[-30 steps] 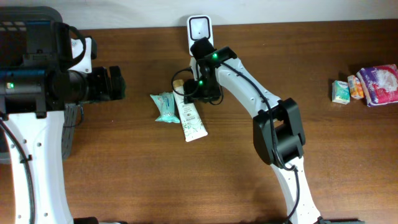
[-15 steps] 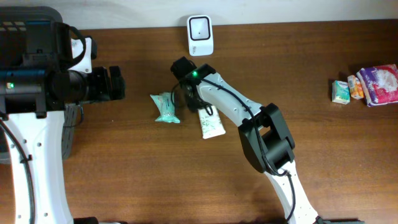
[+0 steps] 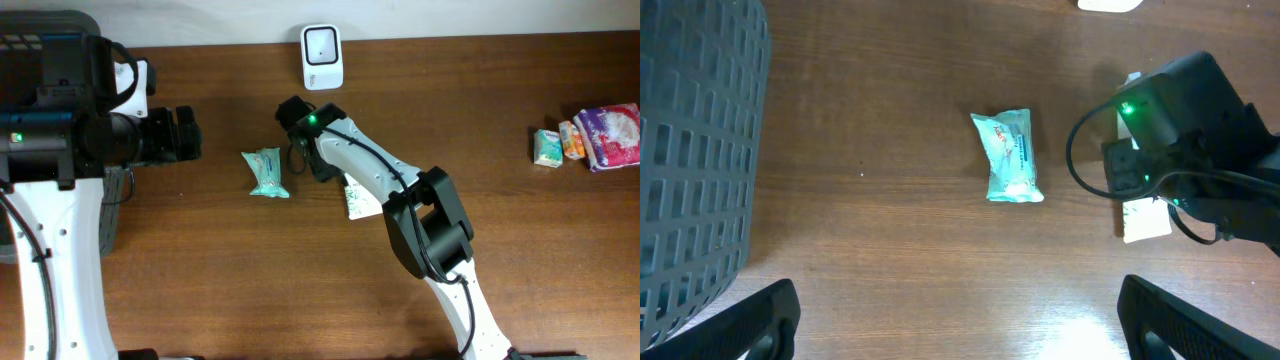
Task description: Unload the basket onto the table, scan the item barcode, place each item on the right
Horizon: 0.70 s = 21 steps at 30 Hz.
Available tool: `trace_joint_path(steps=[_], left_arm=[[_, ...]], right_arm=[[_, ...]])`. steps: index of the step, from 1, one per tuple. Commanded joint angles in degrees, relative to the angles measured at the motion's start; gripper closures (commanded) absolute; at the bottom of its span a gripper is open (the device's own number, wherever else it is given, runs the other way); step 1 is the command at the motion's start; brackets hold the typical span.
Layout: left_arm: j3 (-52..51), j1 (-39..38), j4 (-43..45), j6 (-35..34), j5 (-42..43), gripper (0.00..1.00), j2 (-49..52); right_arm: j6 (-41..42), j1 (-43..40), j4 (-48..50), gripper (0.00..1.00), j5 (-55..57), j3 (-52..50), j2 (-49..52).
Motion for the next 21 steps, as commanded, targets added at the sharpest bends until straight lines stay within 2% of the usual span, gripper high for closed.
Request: trace_joint_path(steps=[1,4,5,7,8,10,11,13,14,18,21], left_arm=[[0.1,-0.1,0.1,0.7,0.6,0.01,-0.2],[0.1,-0.1,0.1,0.7,0.6,0.01,-0.2],[0.1,-0.1,0.1,0.7,0.6,0.01,-0.2],[0.1,-0.1,0.1,0.7,0.6,0.01,-0.2],[0.1,-0.1,0.1,0.7,0.6,0.01,-0.2],[0.1,-0.1,0.1,0.7,0.6,0.01,-0.2],[0.1,-0.1,0.1,0.7,0.6,0.01,-0.2],[0.1,-0.1,0.1,0.7,0.6,0.01,-0.2],[0.1,-0.1,0.1,0.7,0.6,0.01,-0.2],[0.1,-0.1,0.1,0.7,0.6,0.01,-0.2],[0.1,-0.1,0.1,0.7,0.6,0.01,-0.2]], right_arm=[[0.7,-0.3,0.8,0.47,2.1,-1.2,-0.4],[0.7,-0.3,3.4,0.59,2.1,-4.2,-0.4],[0.7,-0.3,3.8,0.71,1.6,-5.1,-0.4],[0.7,-0.5,3.4,0.75,-3.6,-3.2,-0.8],[0.3,-1.3,2.1,0.78,-9.8,-0.3,-0.9],[-3.6,-4.1,-0.2,0.79,-24.9,4.8,-1.0],[-6.1,-6.4,-1.0,0.79,-36.4,6.2,-1.0],[-10.1,-11.4,-1.7,0.79,-54.4,5.5,-0.8],[-10.6,-13.7,-1.6,0.79,-58.9,3.6,-0.7],[-11.0,-21.2,0.5,0.80,-63.0,-5.3,-0.6],[-12.1,-26.6,0.7,0.80,-62.6,-5.6,-0.6]])
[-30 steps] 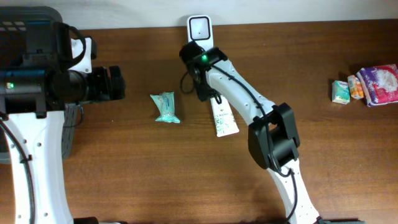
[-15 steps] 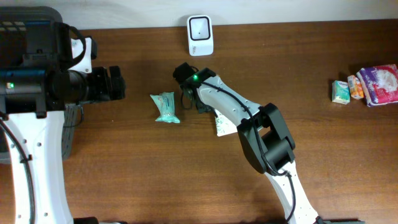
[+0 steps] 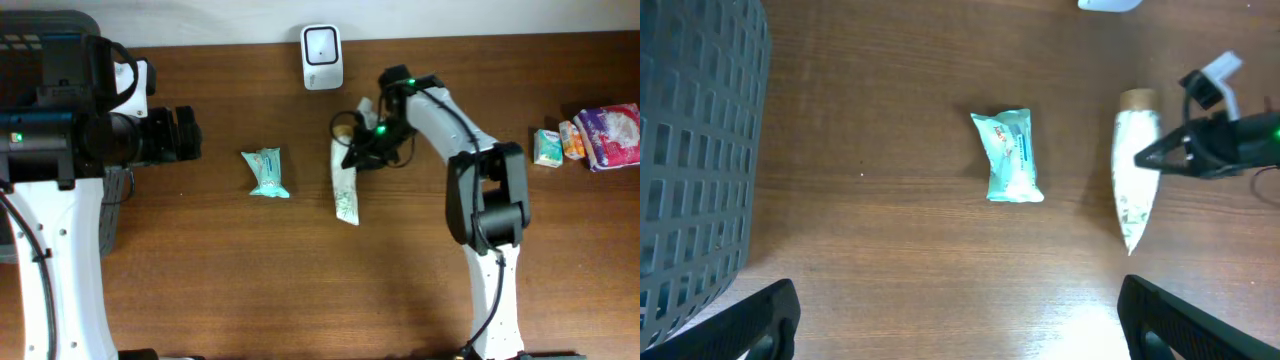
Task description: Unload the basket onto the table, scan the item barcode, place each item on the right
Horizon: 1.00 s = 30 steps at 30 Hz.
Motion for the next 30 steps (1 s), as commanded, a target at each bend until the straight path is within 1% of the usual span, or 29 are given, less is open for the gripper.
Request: trace_joint_path(steps=[1,3,4,5,6,7,8,9,10,11,12,13,14,15,17,18,19,20,21,22,23,24,25,27,28,29,30], left_arm=[[0.1,-0.1,0.1,0.7,0.6,0.01,-0.2],[0.1,-0.1,0.1,0.7,0.6,0.01,-0.2],[0.1,-0.1,0.1,0.7,0.6,0.01,-0.2],[0.1,-0.1,0.1,0.7,0.6,0.01,-0.2],[0.1,-0.1,0.1,0.7,0.6,0.01,-0.2],[0.1,-0.1,0.1,0.7,0.6,0.01,-0.2],[0.1,-0.1,0.1,0.7,0.6,0.01,-0.2],[0.1,-0.1,0.1,0.7,0.6,0.01,-0.2],[0.1,-0.1,0.1,0.7,0.6,0.01,-0.2],[0.1,-0.1,0.1,0.7,0.6,0.01,-0.2],[0.1,-0.1,0.1,0.7,0.6,0.01,-0.2],[0.1,-0.1,0.1,0.7,0.6,0.01,-0.2],[0.1,-0.1,0.1,0.7,0.6,0.01,-0.2],[0.1,-0.1,0.1,0.7,0.6,0.01,-0.2],[0.1,-0.1,0.1,0.7,0.6,0.01,-0.2],[0.1,-0.1,0.1,0.7,0.6,0.01,-0.2],[0.1,-0.1,0.1,0.7,0.6,0.01,-0.2],[0.1,-0.1,0.1,0.7,0.6,0.01,-0.2],[0.1,-0.1,0.1,0.7,0.6,0.01,-0.2],[0.1,-0.1,0.1,0.7,0.6,0.01,-0.2],[0.1,-0.1,0.1,0.7,0.6,0.01,-0.2],[0.1,-0.1,0.1,0.7,0.6,0.01,-0.2],[0.1,-0.1,0.1,0.7,0.6,0.01,-0.2],[0.1,-0.1,0.1,0.7,0.6,0.01,-0.2],[0.1,-0.1,0.1,0.7,0.6,0.01,-0.2],[0.1,-0.1,0.1,0.7,0.6,0.01,-0.2],[0.1,-0.1,0.1,0.7,0.6,0.01,-0.2]], right_arm=[[-1.3,-6.0,0.2,0.79,1.0,-1.0,-0.1],[-2.8,-8.5,-0.4,0.71,1.0,-0.9,-0.1],[-4.8,-10.2,-1.3,0.72,-0.5,-0.9,-0.1],[-6.3,-11.4,-1.9,0.76,-4.2,-0.9,-0.1],[-8.2,-12.0,-3.5,0.77,-6.1,-0.9,-0.1],[-8.8,-11.9,-5.5,0.75,-4.1,-0.8,-0.1],[-8.7,-11.6,-7.0,0.72,-1.0,-0.1,-0.2],[-8.7,-11.5,-8.4,0.71,2.3,1.1,-0.4],[-7.8,-11.1,-11.2,0.71,8.4,4.0,-0.8],[-5.2,-10.4,-14.9,0.68,15.3,8.4,-1.4],[-5.2,-9.7,-17.2,0.64,17.7,11.0,-1.4],[-3.6,-7.3,-20.4,0.60,23.7,14.7,-1.4],[-0.5,-4.2,-21.6,0.57,30.3,16.2,-1.4],[0.6,-0.8,-21.7,0.49,33.8,16.2,-1.4],[0.5,4.2,-21.7,0.41,36.6,16.2,-1.3],[0.5,6.3,-21.4,0.33,39.4,16.2,-1.3],[0.6,7.3,-21.2,0.10,42.5,16.2,-1.3],[0.6,6.7,-21.2,0.00,42.4,16.2,-1.3],[0.5,5.5,-21.3,0.01,41.8,16.2,-1.3],[0.5,3.0,-21.3,0.01,38.6,16.1,-1.3],[-1.5,-0.1,-21.3,0.01,33.2,15.7,-1.3],[-5.4,-2.1,-21.2,0.01,28.4,15.0,-1.2],[-11.6,-5.2,-21.1,0.01,21.0,12.9,-1.2],[-16.4,-8.5,-19.4,0.01,15.4,8.7,-1.2],[-19.8,-10.5,-17.0,0.01,9.9,5.4,-1.2],[-21.2,-11.6,-15.1,0.00,5.6,2.9,-1.1],[-21.2,-12.2,-12.1,0.03,2.9,0.3,-1.1]])
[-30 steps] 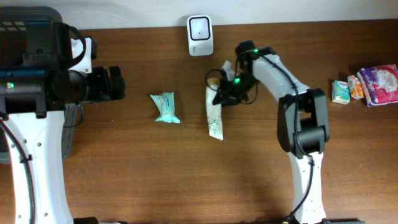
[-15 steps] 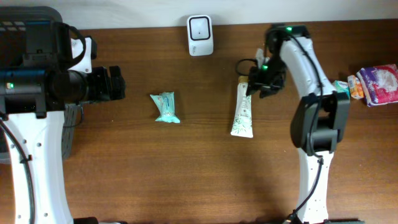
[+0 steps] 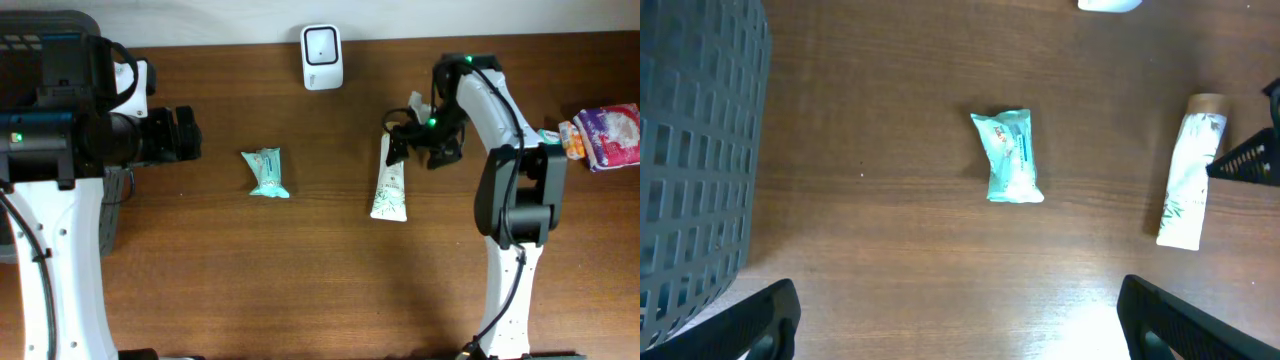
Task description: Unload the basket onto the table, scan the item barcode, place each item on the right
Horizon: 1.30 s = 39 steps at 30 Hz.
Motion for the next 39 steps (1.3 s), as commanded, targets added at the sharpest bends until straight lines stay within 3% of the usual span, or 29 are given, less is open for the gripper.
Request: trace_joint_path(steps=[1,3,8,11,12,16,17,19,23,27,29,30,32,34,35,36,37,39], left_arm=[[0.1,-0.1,0.1,0.7,0.6,0.01,-0.2],[0.1,-0.1,0.1,0.7,0.6,0.01,-0.2],[0.1,-0.1,0.1,0.7,0.6,0.01,-0.2],[0.1,-0.1,0.1,0.7,0.6,0.01,-0.2],[0.1,-0.1,0.1,0.7,0.6,0.01,-0.2],[0.1,-0.1,0.1,0.7,0.6,0.01,-0.2],[0.1,-0.1,0.1,0.7,0.6,0.01,-0.2],[0.1,-0.1,0.1,0.7,0.6,0.01,-0.2],[0.1,-0.1,0.1,0.7,0.6,0.01,-0.2],[0.1,-0.1,0.1,0.7,0.6,0.01,-0.2],[0.1,-0.1,0.1,0.7,0.6,0.01,-0.2],[0.1,-0.1,0.1,0.7,0.6,0.01,-0.2],[0.1,-0.1,0.1,0.7,0.6,0.01,-0.2],[0.1,-0.1,0.1,0.7,0.6,0.01,-0.2],[0.1,-0.1,0.1,0.7,0.6,0.01,-0.2],[0.1,-0.1,0.1,0.7,0.6,0.01,-0.2],[0.1,-0.1,0.1,0.7,0.6,0.01,-0.2],[0.1,-0.1,0.1,0.7,0.6,0.01,-0.2]], right_arm=[[-4.2,-1.4,4.8,0.05,-11.1,-5.4,-0.7],[-3.7,-1.3,8.2,0.10,-11.2,-9.0,-0.7],[-3.7,0.2,13.2,0.42,-12.5,-12.3,-0.7],[-3.7,1.8,14.8,0.75,-12.5,-12.3,-0.7],[-3.5,2.0,15.0,0.96,-12.5,-12.3,-0.7],[2.2,2.1,13.3,0.96,-10.4,-8.0,-1.0],[5.0,2.2,10.6,0.96,-5.4,-4.9,-1.0],[13.7,4.3,4.9,0.96,15.3,0.9,-1.0],[30.8,14.0,-1.4,0.96,48.9,1.9,-1.0],[34.4,21.6,2.0,0.96,55.1,-2.2,-0.2],[35.8,24.7,5.8,0.92,54.5,-6.5,0.4],[35.8,26.2,6.2,0.77,51.9,-6.6,0.4],[35.8,29.6,6.6,0.62,48.6,-4.9,0.4],[34.0,31.3,2.5,0.33,49.1,1.8,0.3],[33.6,30.9,0.7,0.19,49.5,4.2,0.3],[33.6,29.9,-1.2,0.16,49.5,6.6,0.3],[31.8,27.4,-4.2,0.01,48.0,9.4,0.3],[24.5,23.5,-6.1,0.01,39.2,9.7,0.3]])
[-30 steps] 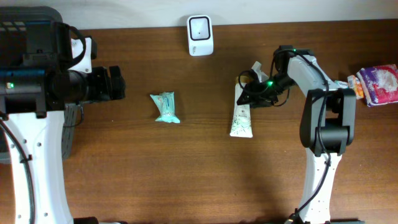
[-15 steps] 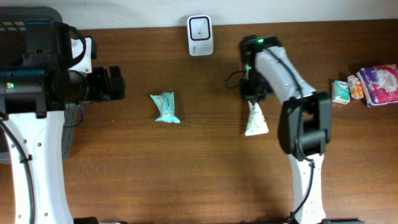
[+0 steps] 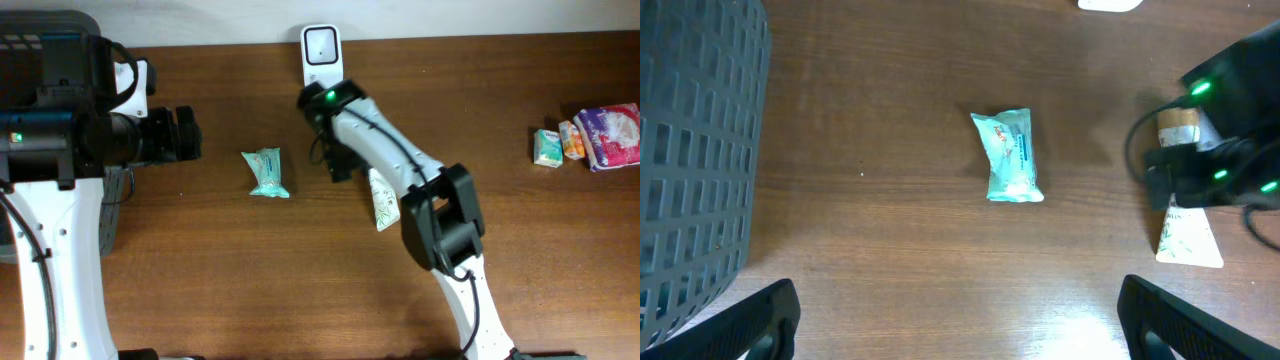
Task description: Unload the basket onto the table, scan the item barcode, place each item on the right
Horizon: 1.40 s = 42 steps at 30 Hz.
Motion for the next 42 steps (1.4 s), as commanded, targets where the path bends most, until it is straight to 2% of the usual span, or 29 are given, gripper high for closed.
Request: trace_joint_path(steps=[1,3,5,9,10,12,13,14,16,18,21,24,27,29,30,32,34,37,40,42], left_arm=[[0.1,-0.1,0.1,0.7,0.6,0.01,-0.2],[0.1,-0.1,0.1,0.7,0.6,0.01,-0.2],[0.1,-0.1,0.1,0.7,0.6,0.01,-0.2],[0.1,-0.1,0.1,0.7,0.6,0.01,-0.2],[0.1,-0.1,0.1,0.7,0.6,0.01,-0.2],[0.1,-0.1,0.1,0.7,0.6,0.01,-0.2],[0.1,-0.1,0.1,0.7,0.6,0.01,-0.2],[0.1,-0.1,0.1,0.7,0.6,0.01,-0.2],[0.1,-0.1,0.1,0.7,0.6,0.01,-0.2],[0.1,-0.1,0.1,0.7,0.6,0.01,-0.2],[0.1,-0.1,0.1,0.7,0.6,0.01,-0.2],[0.1,-0.1,0.1,0.7,0.6,0.01,-0.2],[0.1,-0.1,0.1,0.7,0.6,0.01,-0.2],[0.1,-0.1,0.1,0.7,0.6,0.01,-0.2],[0.1,-0.1,0.1,0.7,0.6,0.01,-0.2],[0.1,-0.1,0.1,0.7,0.6,0.01,-0.2],[0.1,-0.1,0.1,0.7,0.6,0.01,-0.2],[0.1,-0.1,0.1,0.7,0.6,0.01,-0.2],[0.1,-0.1,0.1,0.7,0.6,0.01,-0.2],[0.1,-0.1,0.1,0.7,0.6,0.01,-0.2]], right_arm=[[-12.3,-8.9,-1.7,0.01,-18.3,0.4,-0.2],[-19.1,-15.1,-0.5,0.01,-35.7,-1.5,-0.1],[-24.1,-17.8,1.5,0.02,-45.6,-4.0,-0.1],[-24.0,-16.9,5.9,0.02,-46.3,-9.4,-0.1],[-22.7,-16.8,7.0,0.20,-46.0,-10.6,-0.1],[-22.0,-16.8,7.9,0.41,-45.9,-11.1,-0.1],[-20.5,-16.8,8.4,0.59,-45.4,-11.1,-0.1],[-16.7,-16.8,8.9,0.71,-41.8,-11.1,-0.1],[-15.6,-16.8,8.7,0.81,-41.5,-10.1,-0.3],[-13.1,-16.7,7.5,0.85,-39.9,-7.5,-0.7],[-7.0,-13.9,5.7,0.91,-24.1,-4.3,-0.9],[1.7,-8.1,4.3,0.90,-2.5,-4.3,-0.9],[8.4,-3.1,3.7,0.89,8.5,-4.3,-0.8],[8.4,-0.4,6.0,0.81,7.6,-4.4,0.5],[8.4,1.0,7.2,0.71,5.6,-4.4,1.2],[8.3,3.3,8.7,0.60,0.3,-4.3,1.4],[8.3,5.0,7.6,0.41,-0.6,-1.9,1.3],[3.3,4.2,4.6,0.37,-7.5,4.8,1.3],[0.4,0.0,-0.3,0.32,-8.2,10.0,1.3],[-7.6,-6.3,-0.9,0.32,-17.0,9.5,1.3]])
